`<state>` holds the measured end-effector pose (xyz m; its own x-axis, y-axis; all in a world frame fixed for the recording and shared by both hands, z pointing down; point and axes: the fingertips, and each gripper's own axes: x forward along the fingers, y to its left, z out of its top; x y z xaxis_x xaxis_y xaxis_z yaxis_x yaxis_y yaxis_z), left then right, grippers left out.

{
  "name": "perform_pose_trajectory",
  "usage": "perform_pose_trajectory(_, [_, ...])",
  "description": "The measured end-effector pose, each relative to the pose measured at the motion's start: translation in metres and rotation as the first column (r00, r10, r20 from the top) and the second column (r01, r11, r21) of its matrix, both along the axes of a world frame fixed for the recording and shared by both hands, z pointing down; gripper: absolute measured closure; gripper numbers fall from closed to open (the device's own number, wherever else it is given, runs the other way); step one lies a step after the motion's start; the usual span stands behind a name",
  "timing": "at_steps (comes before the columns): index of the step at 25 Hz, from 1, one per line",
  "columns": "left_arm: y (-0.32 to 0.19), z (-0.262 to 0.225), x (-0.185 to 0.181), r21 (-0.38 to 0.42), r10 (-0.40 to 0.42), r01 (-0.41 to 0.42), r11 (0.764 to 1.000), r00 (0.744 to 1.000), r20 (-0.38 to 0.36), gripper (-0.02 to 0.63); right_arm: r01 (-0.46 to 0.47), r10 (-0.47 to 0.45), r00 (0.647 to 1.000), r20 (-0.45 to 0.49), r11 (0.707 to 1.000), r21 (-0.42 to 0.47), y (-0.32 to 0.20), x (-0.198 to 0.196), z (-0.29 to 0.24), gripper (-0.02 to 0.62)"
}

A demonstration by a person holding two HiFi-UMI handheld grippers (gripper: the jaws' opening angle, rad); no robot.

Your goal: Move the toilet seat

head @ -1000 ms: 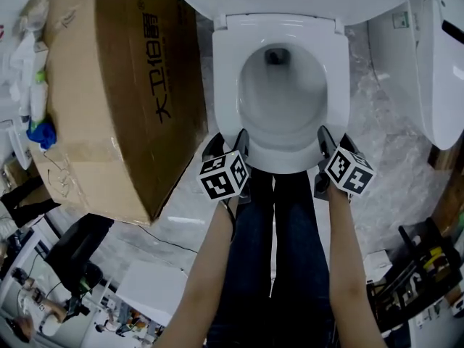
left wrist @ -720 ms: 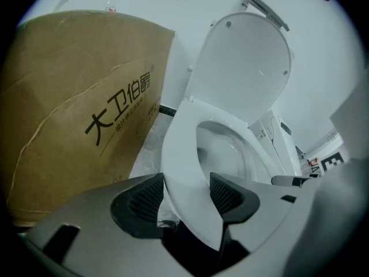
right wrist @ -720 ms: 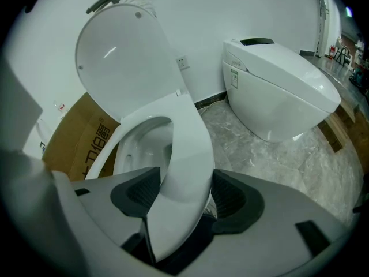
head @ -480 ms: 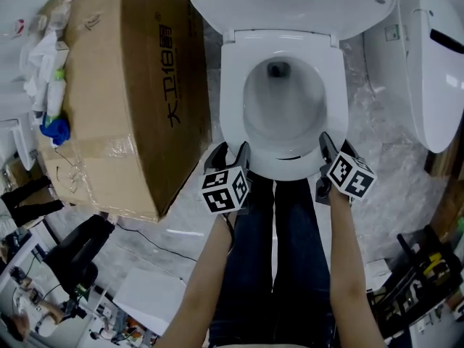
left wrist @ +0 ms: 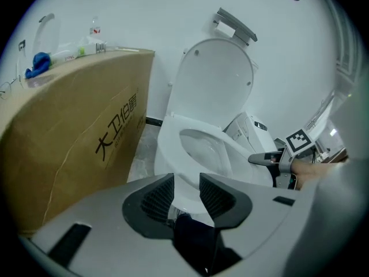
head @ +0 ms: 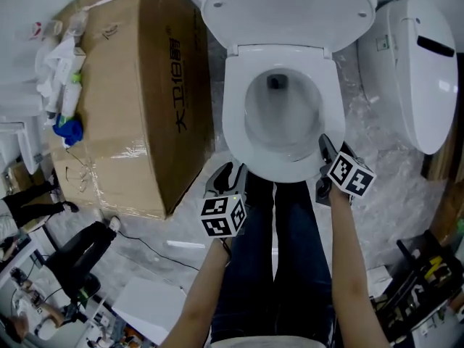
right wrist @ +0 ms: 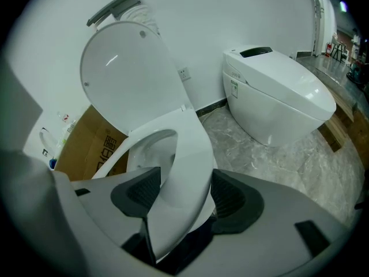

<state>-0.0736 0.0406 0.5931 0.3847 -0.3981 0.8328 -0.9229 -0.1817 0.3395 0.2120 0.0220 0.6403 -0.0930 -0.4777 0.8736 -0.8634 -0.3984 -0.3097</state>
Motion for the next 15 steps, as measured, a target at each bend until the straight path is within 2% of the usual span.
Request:
perform_pose_trajectory(4, [0.016,-0.016,0.009,0.007,0.035,-0.035,0.999,0.999,0.006,0.480,-0.012,0.012,1.000,0.002,1.000,0.025,-0.008,0.002,-0.017,0.313])
perform_pose_trajectory(11, [0.034,-0.032,0.042,0.023,0.170,-0.170,0.985,0.985,0.003,0.504,-0.019,0.019,1.000,0.013,0.999,0.035,-0.020,0.003,-0.037,0.313])
perform_pose_trajectory(15, [0.031,-0.044,0.055,0.031,0.177,-0.176,0.984,0.984,-0.015,0.558,-0.027,0.026,0.999,0.023,0.999,0.039,-0.027,0.005,-0.049,0.313])
